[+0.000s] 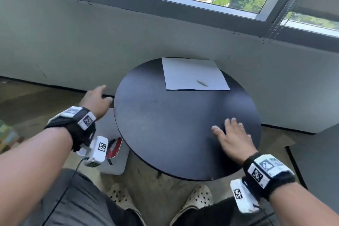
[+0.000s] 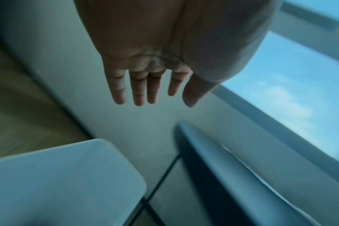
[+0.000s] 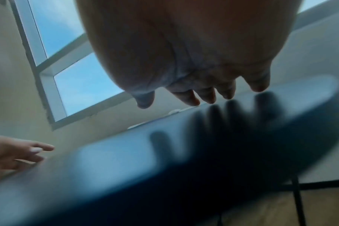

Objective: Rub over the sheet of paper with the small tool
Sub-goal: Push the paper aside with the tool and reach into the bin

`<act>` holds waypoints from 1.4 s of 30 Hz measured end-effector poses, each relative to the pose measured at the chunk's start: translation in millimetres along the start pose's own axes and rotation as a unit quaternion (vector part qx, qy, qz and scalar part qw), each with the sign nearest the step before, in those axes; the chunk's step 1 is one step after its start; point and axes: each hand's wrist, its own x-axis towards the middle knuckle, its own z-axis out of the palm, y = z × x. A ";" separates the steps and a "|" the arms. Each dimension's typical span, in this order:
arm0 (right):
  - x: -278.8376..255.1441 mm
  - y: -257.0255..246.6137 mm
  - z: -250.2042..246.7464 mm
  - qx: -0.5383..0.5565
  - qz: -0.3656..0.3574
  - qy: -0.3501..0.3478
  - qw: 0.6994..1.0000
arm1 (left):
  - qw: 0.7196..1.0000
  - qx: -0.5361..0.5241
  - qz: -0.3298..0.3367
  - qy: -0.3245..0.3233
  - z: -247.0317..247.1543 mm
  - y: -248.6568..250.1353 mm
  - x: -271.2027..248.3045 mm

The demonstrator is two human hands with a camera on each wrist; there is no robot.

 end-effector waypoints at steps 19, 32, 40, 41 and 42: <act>-4.4 -104.9 -21.9 -0.060 -0.417 -0.118 0.899 | 0.943 0.171 -0.144 -0.248 79.8 -62.0 -18.2; 14.3 -77.0 -25.2 -0.093 -0.245 -0.060 0.963 | 0.921 0.289 0.015 -0.259 49.0 -14.8 -63.0; -64.4 -42.3 17.5 0.009 -0.398 -0.060 0.916 | 0.925 0.256 0.032 -0.280 47.6 -17.5 -98.6; -49.7 -24.9 18.1 0.051 -0.330 0.010 0.943 | 0.926 0.248 0.035 -0.284 47.3 -19.5 -102.6; -33.5 -6.1 17.2 0.071 -0.217 0.074 0.971 | 0.927 0.239 0.037 -0.286 47.3 -21.6 -106.2</act>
